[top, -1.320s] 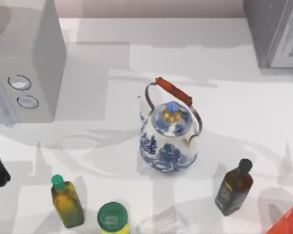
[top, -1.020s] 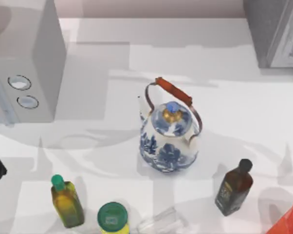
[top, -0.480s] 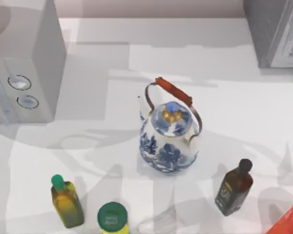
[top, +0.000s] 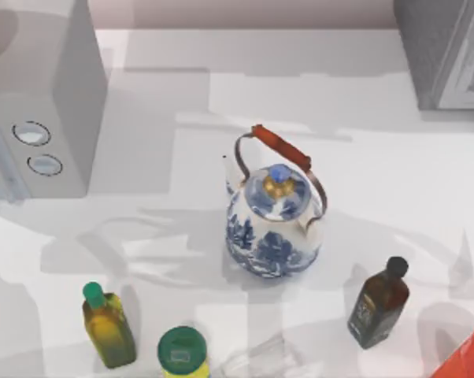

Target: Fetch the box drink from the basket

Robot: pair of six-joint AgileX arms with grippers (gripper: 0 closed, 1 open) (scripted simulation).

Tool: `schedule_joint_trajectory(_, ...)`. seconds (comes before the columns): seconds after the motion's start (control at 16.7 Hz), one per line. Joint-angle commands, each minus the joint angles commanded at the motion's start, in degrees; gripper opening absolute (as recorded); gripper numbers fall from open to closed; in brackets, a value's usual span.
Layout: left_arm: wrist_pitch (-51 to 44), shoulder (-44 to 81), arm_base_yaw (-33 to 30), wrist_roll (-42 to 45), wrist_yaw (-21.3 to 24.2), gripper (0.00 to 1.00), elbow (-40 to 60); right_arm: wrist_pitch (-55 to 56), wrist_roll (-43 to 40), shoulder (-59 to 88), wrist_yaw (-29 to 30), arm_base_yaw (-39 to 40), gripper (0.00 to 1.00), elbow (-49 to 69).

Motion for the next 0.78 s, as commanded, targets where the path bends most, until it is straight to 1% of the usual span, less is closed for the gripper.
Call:
schedule_joint_trajectory(0.12,0.56,1.77,0.83,-0.04,0.5,1.0,1.16,0.0,0.0,0.0,0.0,0.0,1.0,0.0)
schedule_joint_trajectory(0.42,0.68,1.15,0.58,0.1,0.37,1.0,1.61,0.0,0.0,0.0,0.0,0.0,1.0,0.0)
schedule_joint_trajectory(0.78,1.23,6.77,-1.05,-0.06,-1.32,1.0,5.52,0.0,0.0,0.0,0.0,0.0,1.0,0.0)
